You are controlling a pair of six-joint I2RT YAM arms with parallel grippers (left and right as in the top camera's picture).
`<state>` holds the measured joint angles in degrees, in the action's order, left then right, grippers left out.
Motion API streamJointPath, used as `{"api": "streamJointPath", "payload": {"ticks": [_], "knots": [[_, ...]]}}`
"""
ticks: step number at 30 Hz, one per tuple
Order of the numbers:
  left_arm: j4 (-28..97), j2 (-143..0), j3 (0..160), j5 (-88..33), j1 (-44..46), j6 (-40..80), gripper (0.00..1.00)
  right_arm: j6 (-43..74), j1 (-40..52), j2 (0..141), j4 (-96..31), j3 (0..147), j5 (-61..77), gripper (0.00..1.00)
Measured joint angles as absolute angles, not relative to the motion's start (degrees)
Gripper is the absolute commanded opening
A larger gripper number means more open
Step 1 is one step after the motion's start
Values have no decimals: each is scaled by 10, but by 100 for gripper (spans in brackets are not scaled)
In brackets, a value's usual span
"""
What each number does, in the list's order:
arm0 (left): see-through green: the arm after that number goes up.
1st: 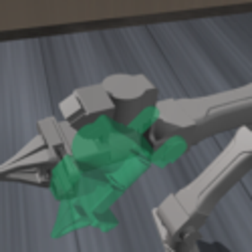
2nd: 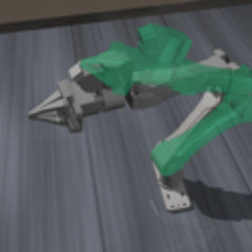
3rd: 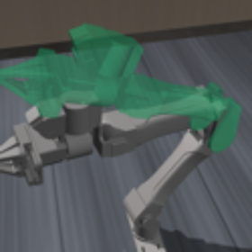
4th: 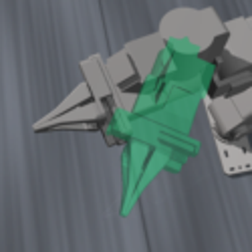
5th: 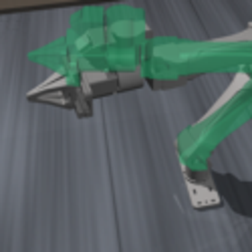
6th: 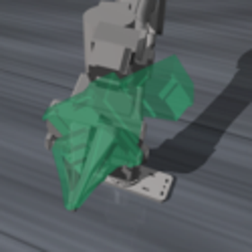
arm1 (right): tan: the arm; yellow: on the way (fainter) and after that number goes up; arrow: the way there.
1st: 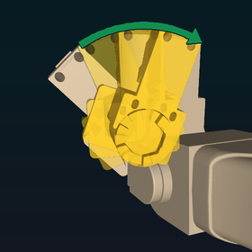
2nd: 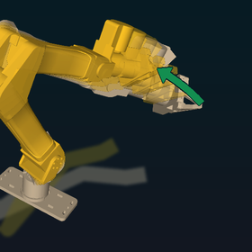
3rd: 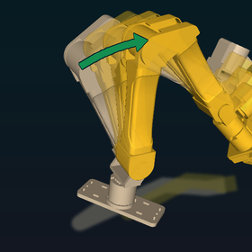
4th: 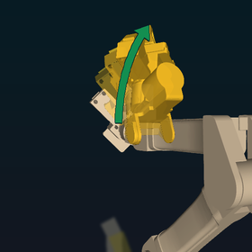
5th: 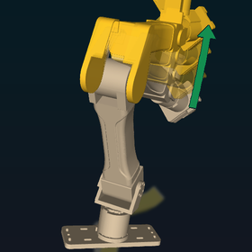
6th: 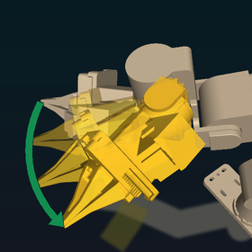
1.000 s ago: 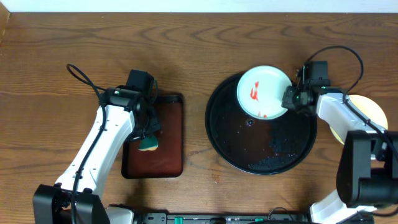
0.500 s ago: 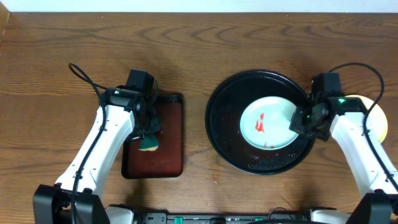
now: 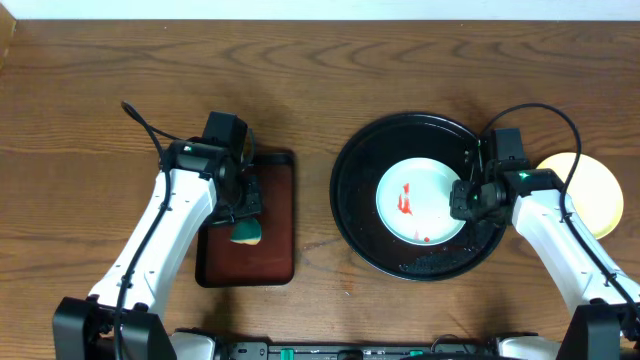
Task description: Clean dirty plates on tray and stack at the side
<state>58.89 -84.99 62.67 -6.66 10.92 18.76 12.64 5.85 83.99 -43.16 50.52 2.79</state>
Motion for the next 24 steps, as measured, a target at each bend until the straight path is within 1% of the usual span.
{"api": "streamJointPath", "payload": {"ticks": [8, 11, 13, 14, 15, 16, 20, 24], "knots": [[578, -850, 627, -72, 109, 180, 7, 118, 36, 870, -414, 505, 29, 33], [578, -850, 627, -72, 109, 179, 8, 116, 36, 907, -395, 505, 30, 21], [578, -850, 627, -72, 109, 179, 8, 114, 36, 936, -385, 504, 30, 17], [578, -850, 627, -72, 109, 179, 8, 114, 36, 947, -382, 503, 30, 9], [578, -850, 627, -72, 109, 179, 8, 116, 36, 956, -380, 503, 30, 4], [578, -850, 627, -72, 109, 179, 8, 117, 35, 960, -379, 506, 28, 1], [570, -850, 625, -72, 109, 179, 8, 128, 30, 959, -375, 510, 30, 1], [514, -849, 597, -71, 109, 179, 8, 128, 30, 959, -376, 510, 30, 1]]}}
